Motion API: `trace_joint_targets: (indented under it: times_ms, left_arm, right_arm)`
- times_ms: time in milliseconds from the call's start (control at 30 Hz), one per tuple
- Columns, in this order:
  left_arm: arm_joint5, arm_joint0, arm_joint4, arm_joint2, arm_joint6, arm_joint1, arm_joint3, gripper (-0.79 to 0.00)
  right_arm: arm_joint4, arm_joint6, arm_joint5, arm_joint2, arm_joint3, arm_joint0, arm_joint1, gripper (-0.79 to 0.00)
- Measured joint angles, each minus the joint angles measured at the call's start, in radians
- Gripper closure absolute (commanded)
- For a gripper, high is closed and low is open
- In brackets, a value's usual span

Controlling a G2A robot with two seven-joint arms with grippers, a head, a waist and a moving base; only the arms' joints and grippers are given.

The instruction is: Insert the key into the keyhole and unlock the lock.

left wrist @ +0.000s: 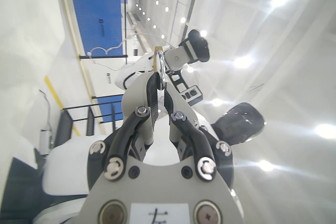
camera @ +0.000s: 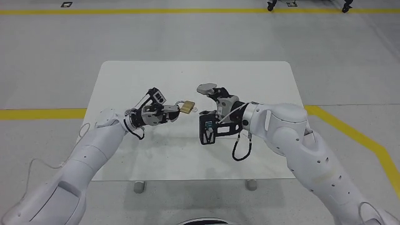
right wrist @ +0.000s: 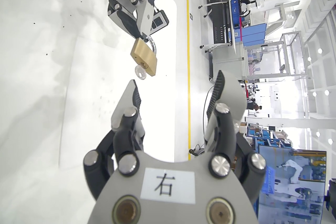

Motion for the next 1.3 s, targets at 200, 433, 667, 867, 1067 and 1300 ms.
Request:
trace_joint_targets:
  times_ms: [200,433,667,867,1067,1300]
  left_arm:
    - [-0.092,0.044,0.079,-0.097,0.098,0.001,-0.064,0.000]
    - [-0.179,0.120,0.182,-0.192,0.186,0.006,-0.143,0.000]
    - [-0.153,0.145,0.214,-0.222,0.159,-0.004,-0.151,0.000]
    - [-0.124,0.136,0.212,-0.239,0.131,-0.019,-0.118,0.000]
    - [-0.108,0.137,0.220,-0.265,0.115,-0.029,-0.116,0.000]
    - [-0.085,0.135,0.241,-0.287,0.092,-0.039,-0.111,0.000]
  right_arm:
    - [0.073,-0.077,0.044,0.027,0.011,-0.025,-0.001,-0.668]
    - [0.200,-0.360,0.014,0.048,0.148,-0.045,0.007,-0.357]
    - [0.074,-0.423,0.067,-0.039,0.245,0.010,-0.002,-0.342]
    - [-0.018,-0.520,0.107,-0.062,0.296,0.039,0.001,-0.311]
    - [-0.089,-0.506,0.093,-0.069,0.299,0.044,0.008,-0.299]
    - [-0.126,-0.485,0.115,-0.082,0.295,0.051,0.008,-0.268]
